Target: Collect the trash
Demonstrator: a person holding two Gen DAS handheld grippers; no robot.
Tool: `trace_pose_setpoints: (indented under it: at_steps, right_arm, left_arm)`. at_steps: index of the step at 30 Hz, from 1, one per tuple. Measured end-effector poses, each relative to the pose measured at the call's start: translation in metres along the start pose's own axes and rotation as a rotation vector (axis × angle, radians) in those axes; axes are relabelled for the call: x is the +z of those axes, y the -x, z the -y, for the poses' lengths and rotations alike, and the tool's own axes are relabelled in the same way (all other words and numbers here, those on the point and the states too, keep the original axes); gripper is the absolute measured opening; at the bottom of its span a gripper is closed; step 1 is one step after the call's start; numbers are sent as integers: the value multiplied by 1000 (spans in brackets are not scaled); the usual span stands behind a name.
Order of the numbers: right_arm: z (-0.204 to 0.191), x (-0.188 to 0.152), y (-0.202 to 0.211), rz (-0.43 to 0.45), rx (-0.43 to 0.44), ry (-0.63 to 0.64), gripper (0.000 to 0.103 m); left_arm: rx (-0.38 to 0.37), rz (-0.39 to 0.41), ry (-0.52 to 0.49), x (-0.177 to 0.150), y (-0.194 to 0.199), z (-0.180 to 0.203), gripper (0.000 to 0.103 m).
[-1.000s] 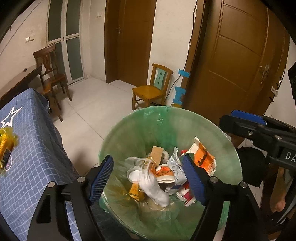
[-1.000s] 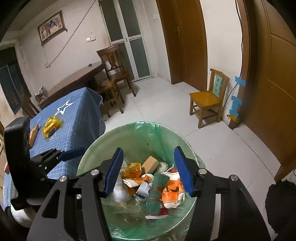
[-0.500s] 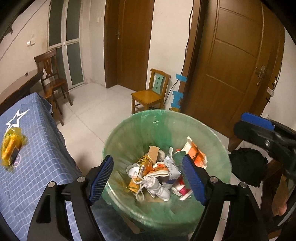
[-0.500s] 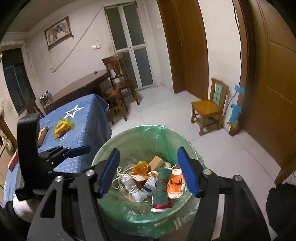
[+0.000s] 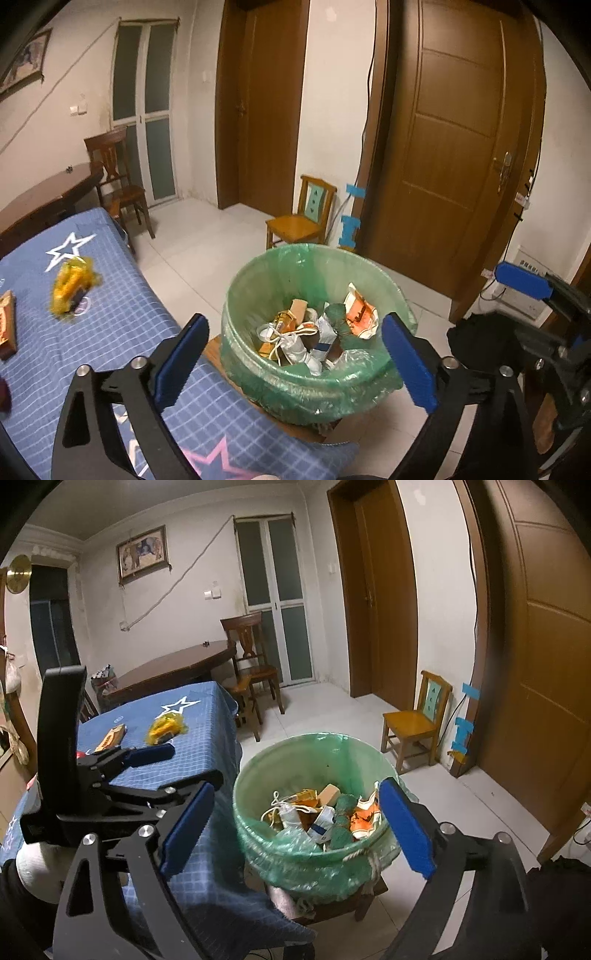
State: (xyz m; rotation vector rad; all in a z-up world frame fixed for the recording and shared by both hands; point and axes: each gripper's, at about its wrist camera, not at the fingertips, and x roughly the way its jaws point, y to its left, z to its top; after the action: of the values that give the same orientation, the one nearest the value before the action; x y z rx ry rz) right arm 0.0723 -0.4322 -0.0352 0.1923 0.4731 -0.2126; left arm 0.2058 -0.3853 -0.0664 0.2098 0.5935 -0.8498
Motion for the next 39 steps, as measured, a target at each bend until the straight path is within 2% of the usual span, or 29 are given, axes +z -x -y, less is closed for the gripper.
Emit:
trace_pose_setpoints:
  at_steps: [4,10,21,30,39]
  right_arm:
    - [-7,-9,22,28,-10,6,91]
    - [-16,-23,46,69,-23,2,94]
    - [-20,-39,85,175,-80,7,97]
    - [-12,-52,105,215,-118,-5,97]
    - [-10,-61,104,217,-136,-8,97]
  left_arm:
    - [21,53,10,-5,36,2,98]
    - [71,83,8,-19,75,11,98]
    - [80,148,-28,-54,132,35,98]
    - [93,201,-50,-64,158,56,98]
    - [73,217,-71,-62,167,68,98]
